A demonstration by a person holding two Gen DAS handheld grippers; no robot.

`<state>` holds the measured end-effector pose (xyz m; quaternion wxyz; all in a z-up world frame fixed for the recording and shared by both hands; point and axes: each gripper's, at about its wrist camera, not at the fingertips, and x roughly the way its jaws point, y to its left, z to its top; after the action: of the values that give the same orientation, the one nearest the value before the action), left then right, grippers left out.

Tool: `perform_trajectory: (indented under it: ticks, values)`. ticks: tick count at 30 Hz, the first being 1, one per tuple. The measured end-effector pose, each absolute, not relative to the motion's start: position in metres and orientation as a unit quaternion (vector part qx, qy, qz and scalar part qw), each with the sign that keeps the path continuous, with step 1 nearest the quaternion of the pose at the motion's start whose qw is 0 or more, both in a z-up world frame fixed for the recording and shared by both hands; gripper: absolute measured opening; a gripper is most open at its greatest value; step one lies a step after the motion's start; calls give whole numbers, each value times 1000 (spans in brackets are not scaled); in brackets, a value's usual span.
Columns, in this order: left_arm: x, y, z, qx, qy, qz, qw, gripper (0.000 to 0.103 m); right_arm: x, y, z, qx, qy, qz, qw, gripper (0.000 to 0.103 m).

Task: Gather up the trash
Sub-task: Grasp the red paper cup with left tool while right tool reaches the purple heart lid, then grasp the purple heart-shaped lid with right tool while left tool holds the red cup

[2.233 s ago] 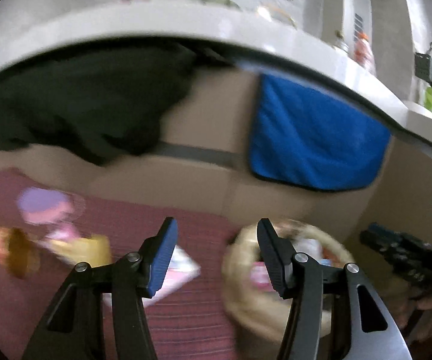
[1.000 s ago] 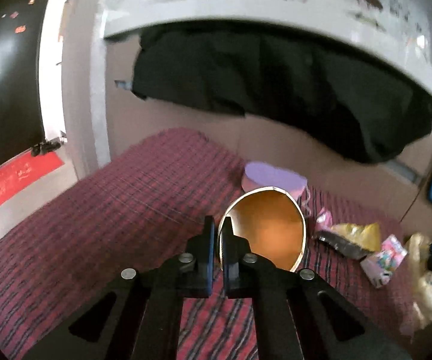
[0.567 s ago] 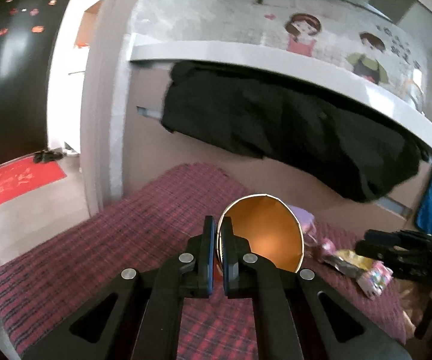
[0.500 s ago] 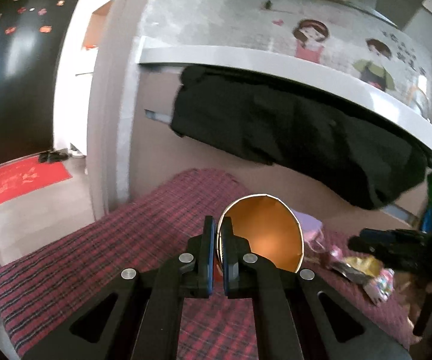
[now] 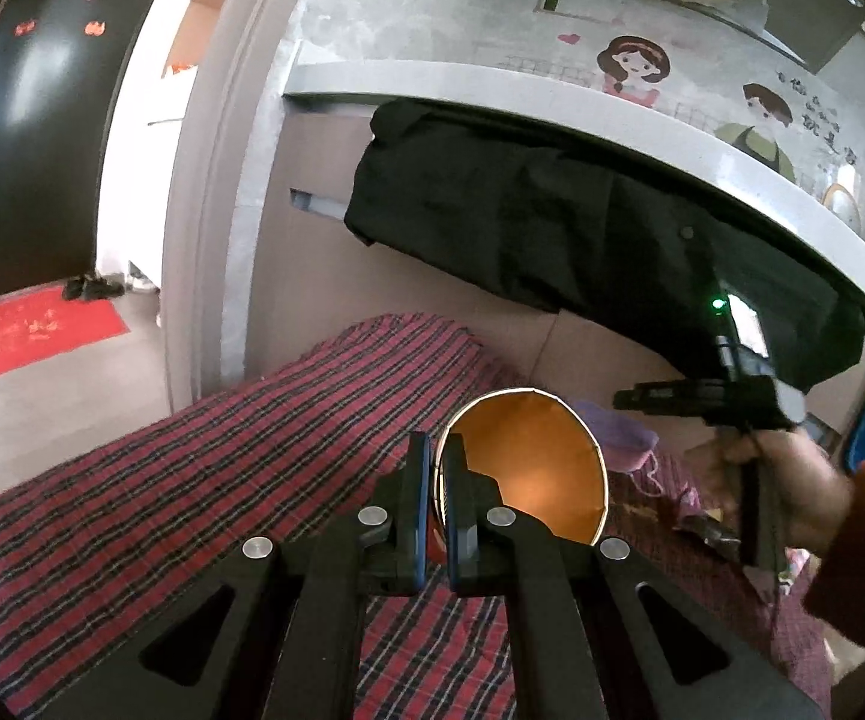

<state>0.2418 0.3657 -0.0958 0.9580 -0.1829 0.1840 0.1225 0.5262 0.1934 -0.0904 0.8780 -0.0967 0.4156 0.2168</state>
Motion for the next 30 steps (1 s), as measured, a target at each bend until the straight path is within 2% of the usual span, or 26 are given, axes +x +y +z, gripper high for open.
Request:
perform_trajectory:
  ticks: [4, 9, 15, 18, 23, 28, 30]
  values:
    - [242, 369, -97, -197, 189, 118, 955, 4, 531, 198, -100, -93, 428, 228, 870, 38]
    - [243, 371, -98, -207, 192, 117, 952, 4, 494, 197, -99, -92, 443, 281, 846, 41]
    - [239, 377, -99, -227, 190, 127, 947, 4, 434, 206, -97, -169, 452, 348, 804, 45]
    - [237, 378, -99, -232, 187, 132, 945, 4, 416, 209, -88, -196, 419, 378, 802, 45]
    - [234, 380, -99, -235, 184, 142, 944, 4, 438, 202, -76, -134, 386, 374, 833, 44]
    - [229, 384, -98, -244, 177, 151, 941, 4, 465, 207, -102, -103, 435, 349, 823, 45]
    - [227, 385, -96, -247, 175, 152, 941, 4, 458, 203, -101, -85, 431, 346, 829, 45]
